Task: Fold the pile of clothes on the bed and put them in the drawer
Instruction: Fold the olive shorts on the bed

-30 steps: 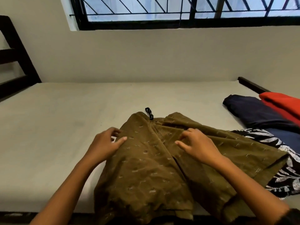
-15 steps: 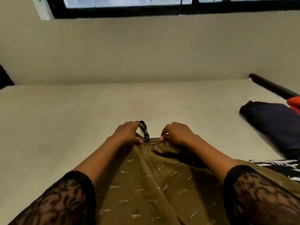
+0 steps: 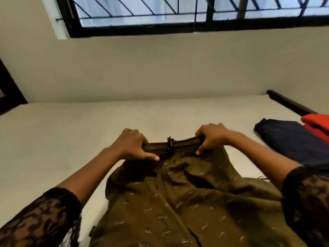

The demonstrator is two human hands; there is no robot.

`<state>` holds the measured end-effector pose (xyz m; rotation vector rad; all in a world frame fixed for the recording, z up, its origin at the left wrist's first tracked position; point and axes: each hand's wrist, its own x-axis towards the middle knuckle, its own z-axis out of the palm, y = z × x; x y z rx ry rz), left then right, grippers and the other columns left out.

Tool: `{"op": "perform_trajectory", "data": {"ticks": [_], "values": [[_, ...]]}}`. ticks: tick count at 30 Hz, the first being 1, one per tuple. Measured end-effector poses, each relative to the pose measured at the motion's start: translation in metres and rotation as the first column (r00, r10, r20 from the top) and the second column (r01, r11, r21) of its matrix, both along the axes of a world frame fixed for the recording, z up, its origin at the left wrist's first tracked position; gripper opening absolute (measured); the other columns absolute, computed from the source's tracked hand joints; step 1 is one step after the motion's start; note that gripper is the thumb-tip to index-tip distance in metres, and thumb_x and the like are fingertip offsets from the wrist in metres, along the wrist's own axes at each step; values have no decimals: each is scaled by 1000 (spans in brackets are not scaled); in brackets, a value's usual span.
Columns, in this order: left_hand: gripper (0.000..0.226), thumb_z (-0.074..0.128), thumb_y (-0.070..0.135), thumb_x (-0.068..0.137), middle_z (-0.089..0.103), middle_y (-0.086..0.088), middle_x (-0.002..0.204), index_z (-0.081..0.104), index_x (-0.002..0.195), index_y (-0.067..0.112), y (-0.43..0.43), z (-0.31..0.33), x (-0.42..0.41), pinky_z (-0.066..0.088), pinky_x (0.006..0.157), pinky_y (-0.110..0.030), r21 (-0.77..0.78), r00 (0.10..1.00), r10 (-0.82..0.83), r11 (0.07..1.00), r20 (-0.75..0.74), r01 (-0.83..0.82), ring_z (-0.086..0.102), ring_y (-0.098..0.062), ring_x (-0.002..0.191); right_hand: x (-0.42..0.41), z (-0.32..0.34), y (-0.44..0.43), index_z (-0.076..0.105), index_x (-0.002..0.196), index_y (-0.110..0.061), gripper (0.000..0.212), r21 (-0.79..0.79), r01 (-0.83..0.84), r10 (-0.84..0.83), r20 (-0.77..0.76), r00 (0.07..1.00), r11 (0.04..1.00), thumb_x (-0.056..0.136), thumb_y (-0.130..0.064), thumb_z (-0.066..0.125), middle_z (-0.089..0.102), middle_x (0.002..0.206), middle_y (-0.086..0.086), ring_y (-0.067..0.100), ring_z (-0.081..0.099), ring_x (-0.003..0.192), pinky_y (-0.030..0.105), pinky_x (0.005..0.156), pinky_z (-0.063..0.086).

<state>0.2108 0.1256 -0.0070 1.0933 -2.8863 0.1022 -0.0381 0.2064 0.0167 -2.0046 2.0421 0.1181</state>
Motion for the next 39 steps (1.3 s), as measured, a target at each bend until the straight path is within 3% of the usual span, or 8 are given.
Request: {"op": "perform_trajectory", "data": {"ticks": [3,10,16,21,28,31,35,39], "values": [[100,6,103,32,50,5,59,57,59,21,12,52,28,27,62,-21,-112,998,-36,993,61,42,51,-11,70,-16,52,43,69,89,-4,49,42,-8,-1,206,978,999,70,-49,75,68,87,8,15,60,82,28,74,47],[78,4,91,57,40,10,62,51,66,29,63,182,52,24,73,-25,-525,987,-110,837,116,155,39,-8,70,-31,167,120,61,82,-25,60,-355,-127,-30,-405,914,926,77,-76,28,56,76,-5,9,52,69,21,54,32],[67,21,70,84,57,-1,70,68,82,22,96,288,48,29,78,-31,-729,998,-44,682,39,59,48,-17,87,-30,261,161,66,105,-17,54,-658,-296,-138,-523,841,693,87,-61,40,57,86,4,22,58,92,30,67,41],[70,23,71,85,65,-4,85,72,95,23,116,344,49,27,84,-35,-850,993,115,525,17,-47,44,-21,99,-25,309,186,68,106,-28,70,-602,-428,-271,-741,615,674,81,-71,19,61,98,-4,13,48,105,24,57,28],[64,39,69,82,55,-12,111,72,98,16,144,385,58,30,89,-40,-863,968,101,439,-229,-250,43,-32,109,-17,342,215,67,107,-25,52,-615,-436,-317,-750,580,657,91,-59,31,51,112,-2,16,38,110,27,73,31],[59,45,63,85,60,-15,92,65,85,8,150,386,61,40,82,-41,-760,921,25,557,-389,-336,56,-33,90,-23,349,218,70,107,-20,61,-723,-268,-346,-579,738,637,82,-66,38,47,109,4,20,40,109,29,70,33],[45,60,47,86,57,-13,87,59,92,2,153,382,60,46,77,-39,-393,649,-116,869,-752,-300,55,-27,85,-20,350,221,69,85,-7,51,-813,116,-154,33,988,570,74,-56,61,63,77,8,20,56,73,28,58,39],[25,63,34,87,62,-8,90,54,96,12,163,382,70,54,70,-31,-29,318,-54,996,-947,83,63,-18,80,-17,344,230,63,87,-11,71,-606,343,310,719,622,717,35,-51,90,69,72,4,14,67,69,24,53,52]]}}
